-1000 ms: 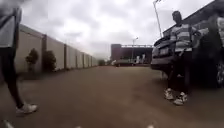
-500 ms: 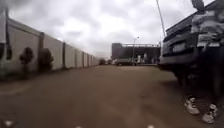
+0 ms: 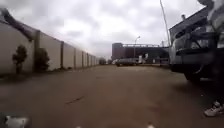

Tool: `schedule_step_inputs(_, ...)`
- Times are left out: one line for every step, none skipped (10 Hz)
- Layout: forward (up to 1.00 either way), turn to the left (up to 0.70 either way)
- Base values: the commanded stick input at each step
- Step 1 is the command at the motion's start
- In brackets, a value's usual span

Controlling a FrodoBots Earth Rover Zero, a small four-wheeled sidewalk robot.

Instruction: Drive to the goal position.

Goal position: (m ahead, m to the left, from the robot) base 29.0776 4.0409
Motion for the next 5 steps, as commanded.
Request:
schedule_step_inputs(1.0, 0.0)
schedule_step_inputs(1.0, 0.0)
schedule_step_inputs(1.0, 0.0)
schedule_step_inputs(1.0, 0.0)
schedule_step_inputs(1.0, 0.0)
